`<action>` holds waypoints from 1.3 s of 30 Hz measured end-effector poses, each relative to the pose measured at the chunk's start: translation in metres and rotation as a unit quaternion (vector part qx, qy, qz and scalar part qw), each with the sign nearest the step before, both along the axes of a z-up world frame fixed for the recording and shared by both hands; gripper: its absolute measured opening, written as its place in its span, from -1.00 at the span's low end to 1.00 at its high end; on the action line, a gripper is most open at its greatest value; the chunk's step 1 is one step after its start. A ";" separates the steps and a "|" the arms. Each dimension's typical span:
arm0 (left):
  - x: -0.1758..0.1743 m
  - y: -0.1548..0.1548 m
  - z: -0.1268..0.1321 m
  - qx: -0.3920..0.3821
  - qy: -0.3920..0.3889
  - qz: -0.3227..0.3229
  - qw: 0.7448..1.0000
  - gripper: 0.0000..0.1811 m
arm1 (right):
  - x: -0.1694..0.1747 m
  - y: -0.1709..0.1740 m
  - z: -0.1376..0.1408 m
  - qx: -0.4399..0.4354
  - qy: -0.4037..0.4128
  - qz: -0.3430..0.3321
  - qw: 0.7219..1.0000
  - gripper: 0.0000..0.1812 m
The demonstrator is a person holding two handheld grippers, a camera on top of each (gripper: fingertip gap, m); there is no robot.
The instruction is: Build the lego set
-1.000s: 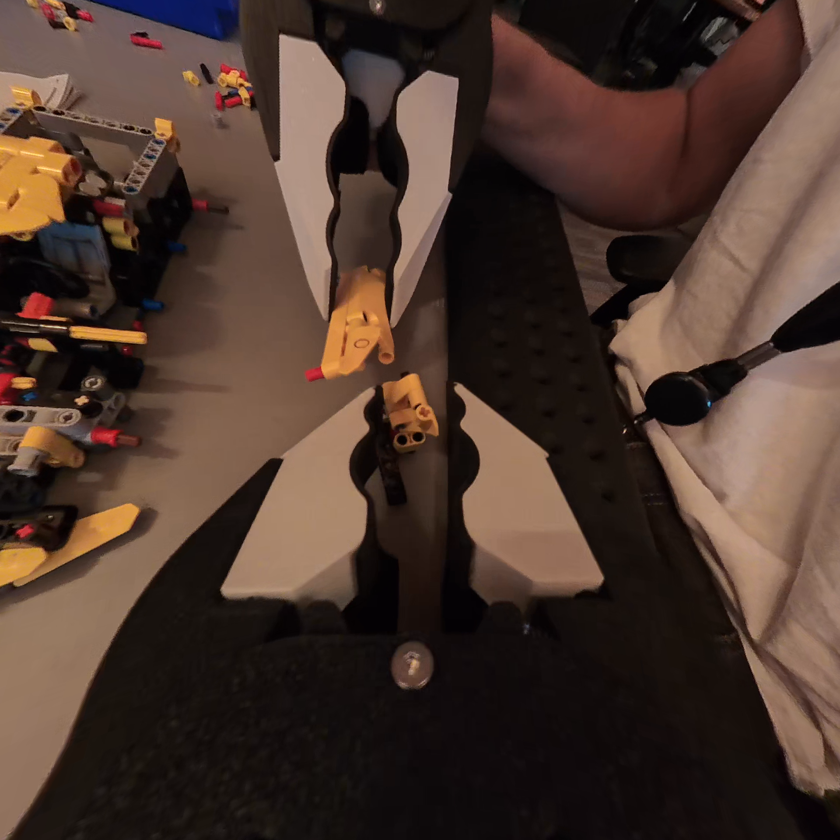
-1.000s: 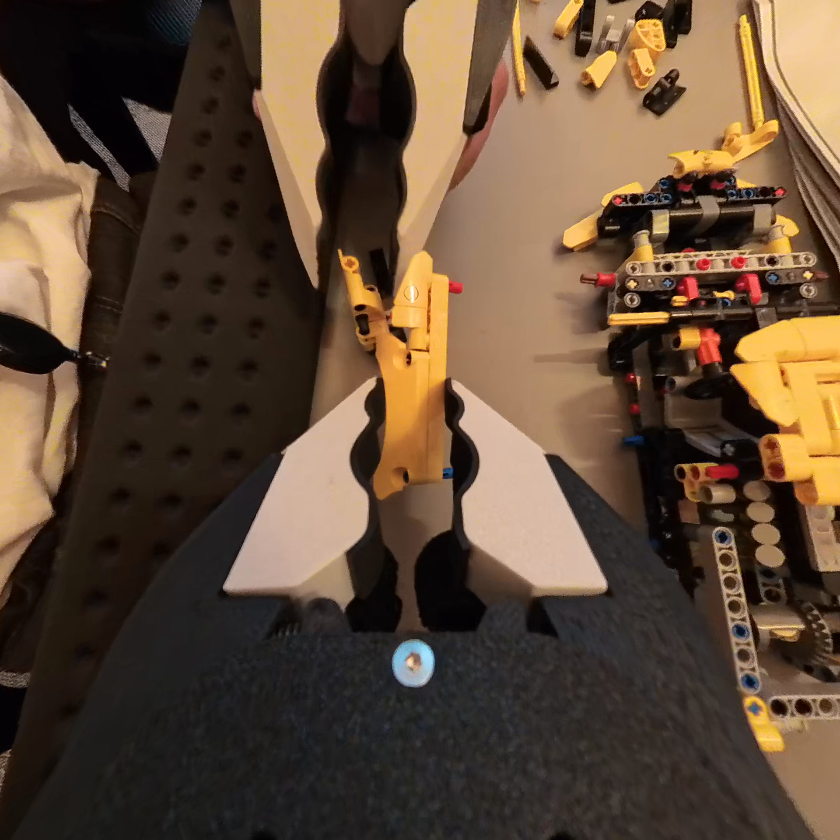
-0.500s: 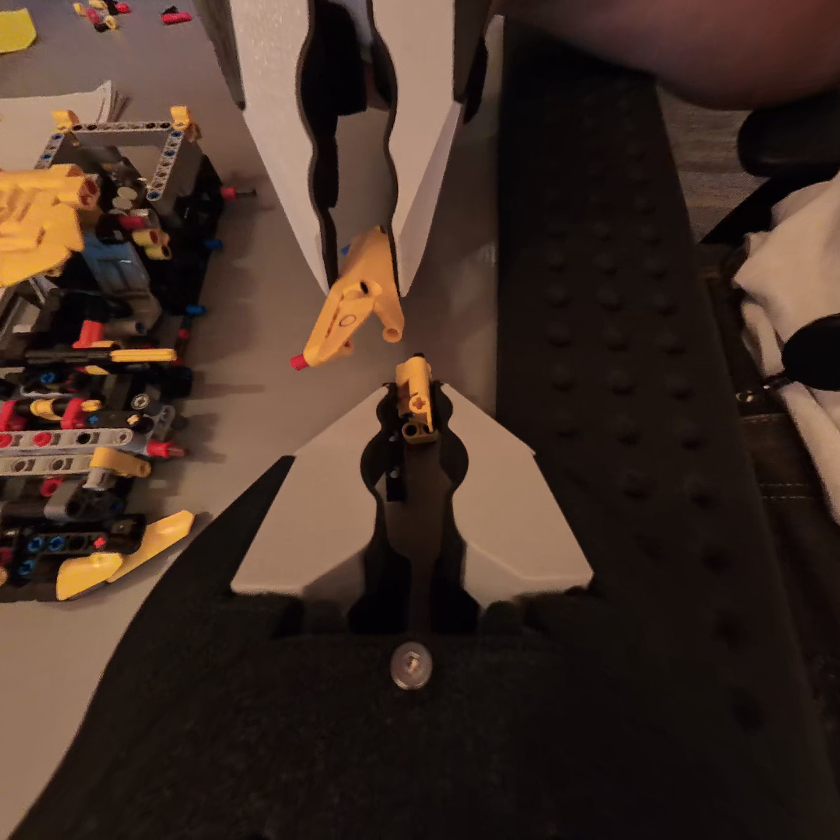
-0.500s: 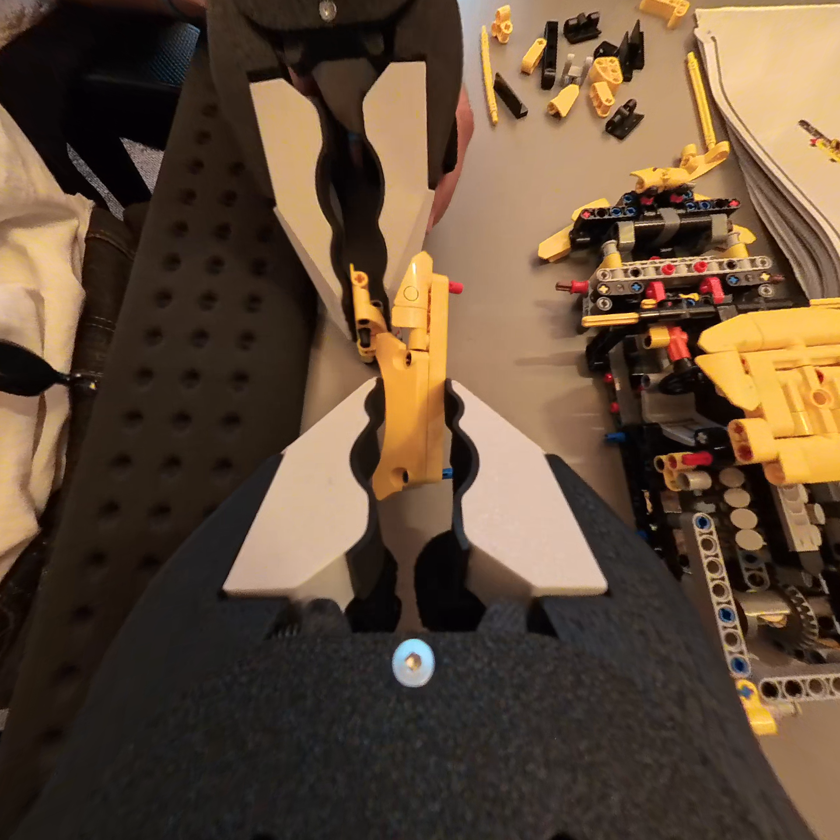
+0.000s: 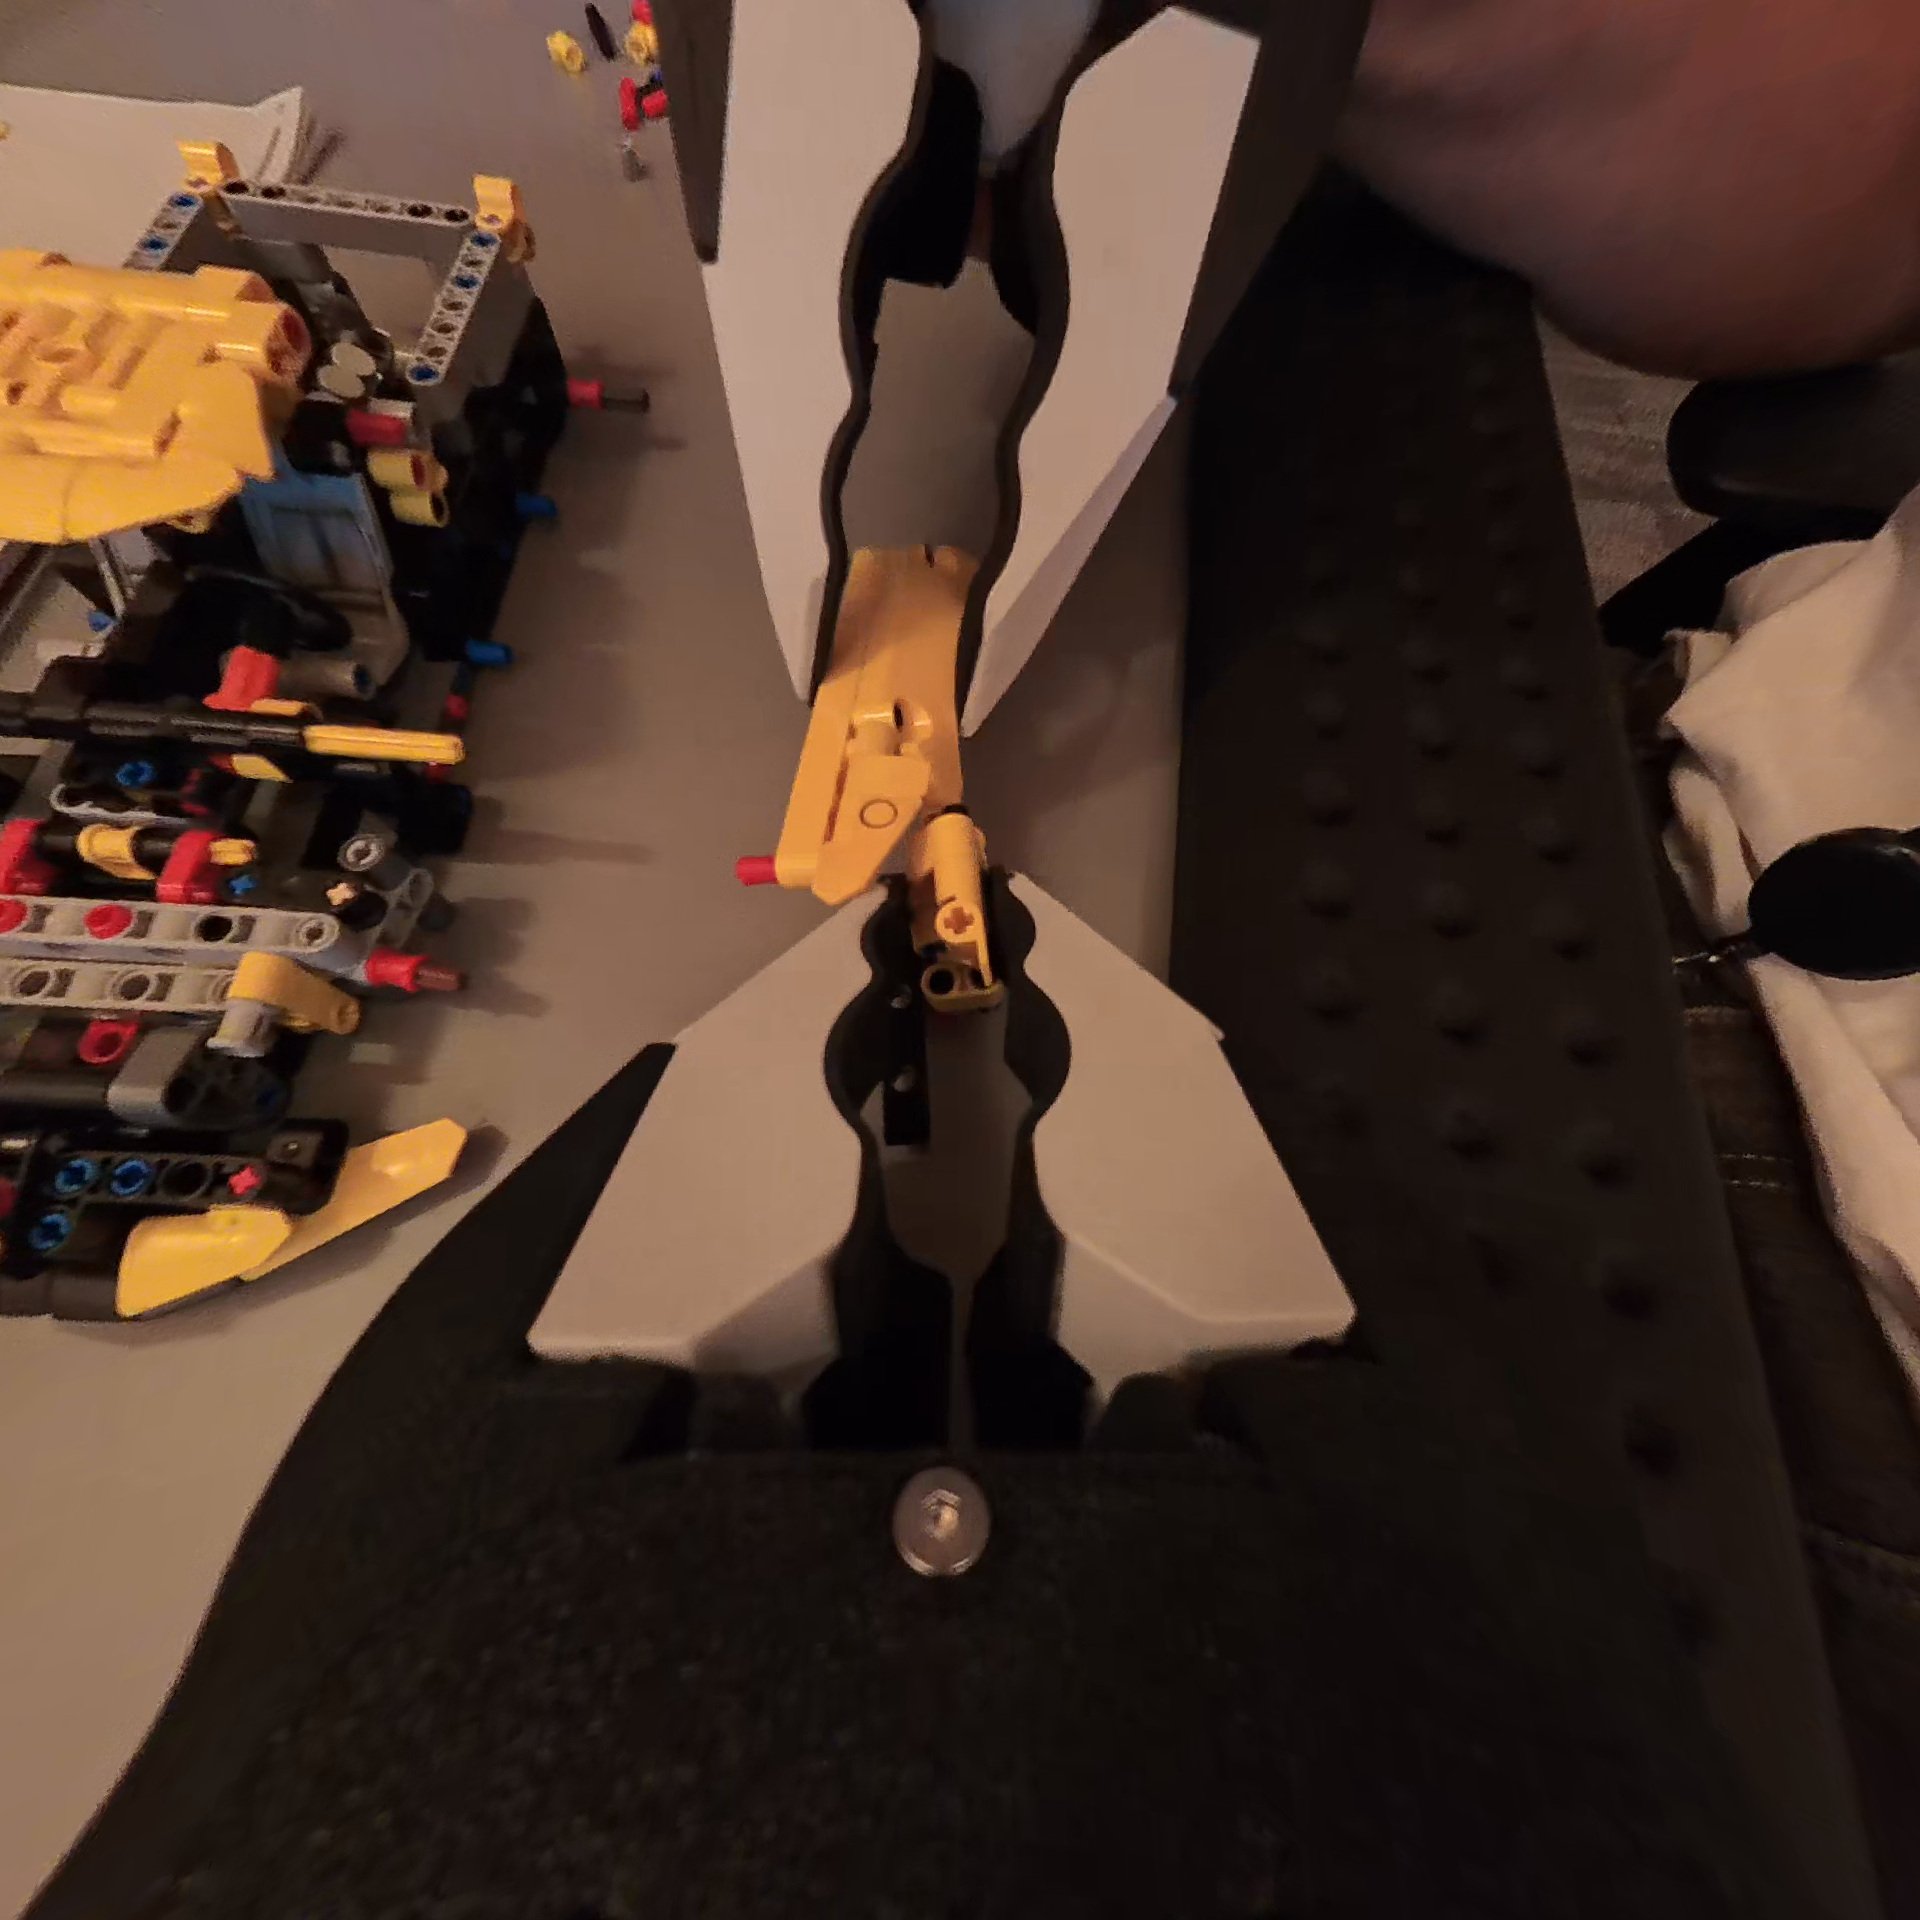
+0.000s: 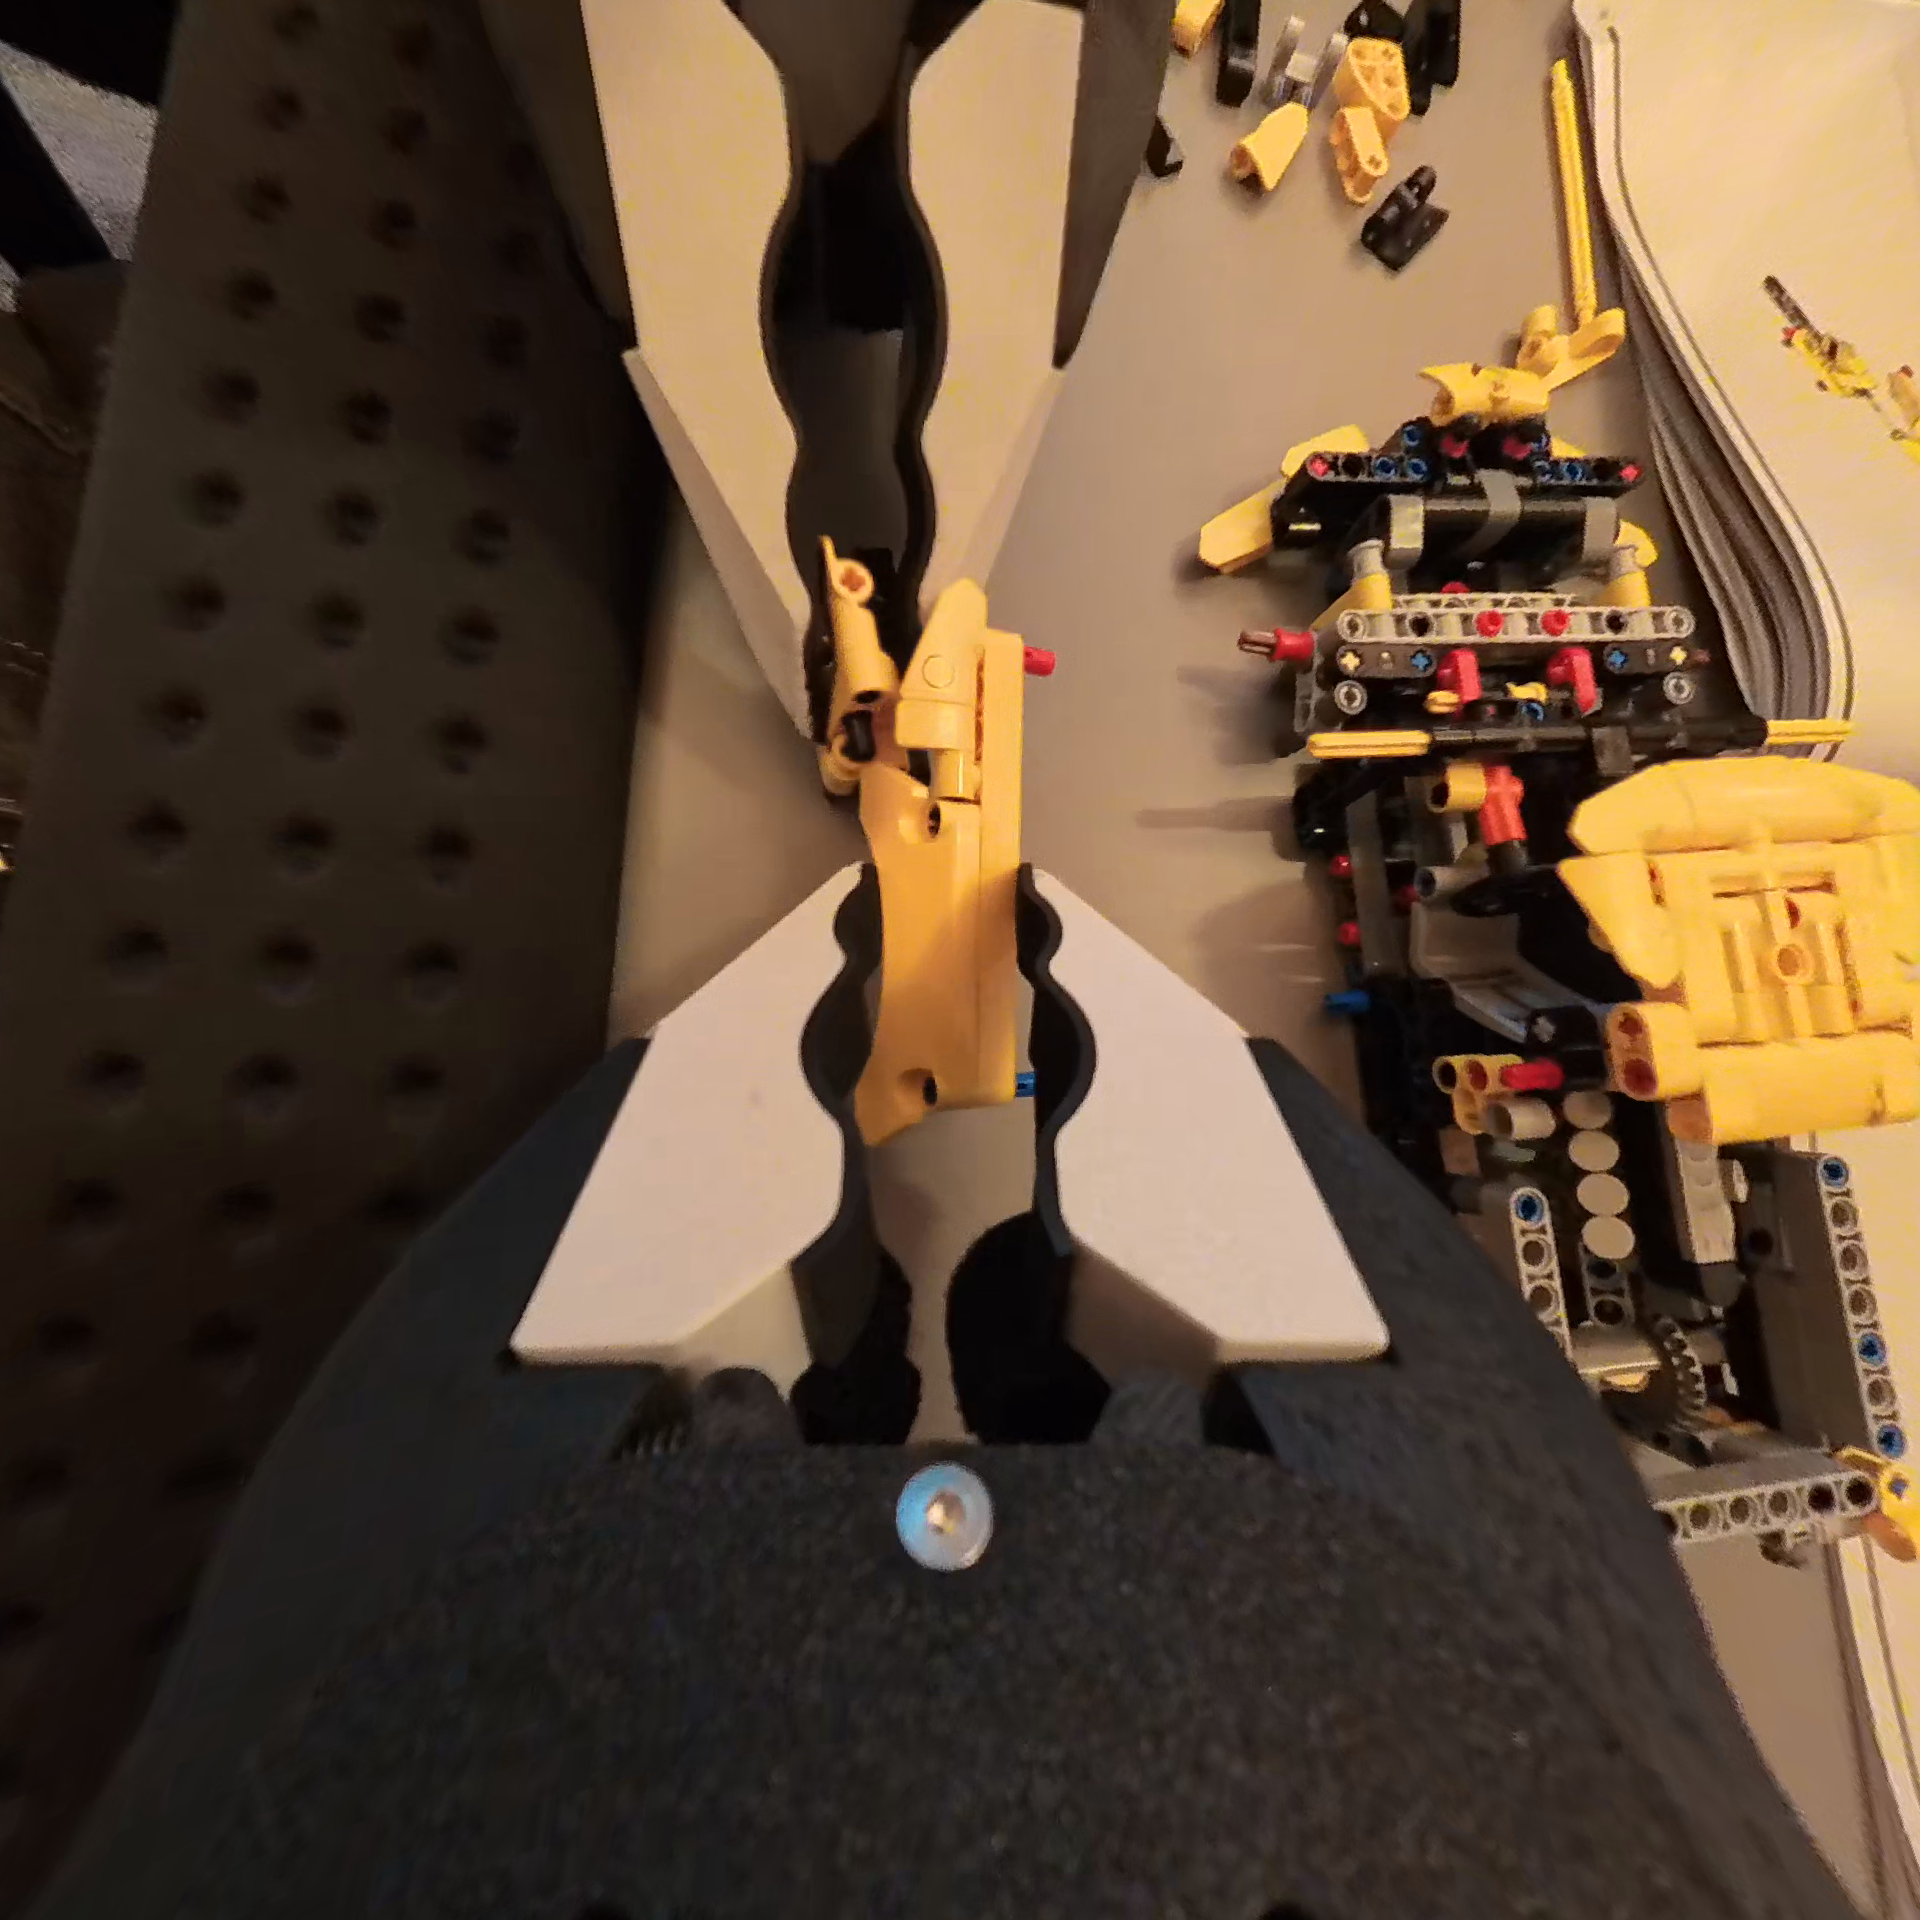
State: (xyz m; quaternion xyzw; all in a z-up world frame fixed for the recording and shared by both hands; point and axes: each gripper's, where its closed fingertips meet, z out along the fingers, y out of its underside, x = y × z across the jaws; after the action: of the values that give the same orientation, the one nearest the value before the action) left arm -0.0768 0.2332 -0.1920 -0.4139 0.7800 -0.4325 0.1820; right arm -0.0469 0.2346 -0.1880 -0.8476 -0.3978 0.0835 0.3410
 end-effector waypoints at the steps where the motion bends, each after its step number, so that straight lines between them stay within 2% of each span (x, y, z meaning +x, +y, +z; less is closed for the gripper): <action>1: 0.000 0.000 -0.001 0.004 0.000 -0.001 1.000 -0.83 | 0.000 0.000 -0.001 -0.003 -0.009 0.003 1.000 -0.72; 6: 0.000 -0.001 -0.001 0.005 0.000 -0.003 1.000 -0.83 | -0.002 -0.002 0.009 -0.004 -0.009 0.026 1.000 -0.72; 15: 0.000 0.000 -0.001 0.000 0.003 -0.002 1.000 -0.83 | 0.000 0.000 0.006 0.005 -0.037 0.037 0.999 -0.72; 24: -0.001 0.000 0.000 -0.005 0.006 -0.004 1.000 -0.84 | -0.004 0.000 0.005 -0.001 -0.020 0.036 0.999 -0.72; 28: -0.001 0.001 0.000 -0.001 0.003 -0.001 1.000 -0.84 | -0.004 0.002 0.003 -0.007 -0.048 0.035 0.998 -0.72; 32: -0.001 0.000 0.004 -0.025 0.004 -0.004 1.000 -0.84 | -0.005 0.002 0.009 -0.016 -0.040 0.038 0.998 -0.72; 36: 0.005 0.000 0.000 0.035 -0.006 0.005 0.999 -0.84 | 0.001 0.001 0.009 -0.041 -0.099 0.039 0.994 -0.72; 39: 0.005 0.001 0.000 0.035 -0.008 0.010 0.999 -0.83 | 0.001 0.003 0.010 -0.054 -0.087 0.045 0.994 -0.72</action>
State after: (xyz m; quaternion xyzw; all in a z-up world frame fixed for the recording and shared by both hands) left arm -0.0717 0.2340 -0.1919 -0.4117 0.7887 -0.4066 0.2074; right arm -0.0457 0.2375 -0.1784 -0.8501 -0.4590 0.0461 0.2541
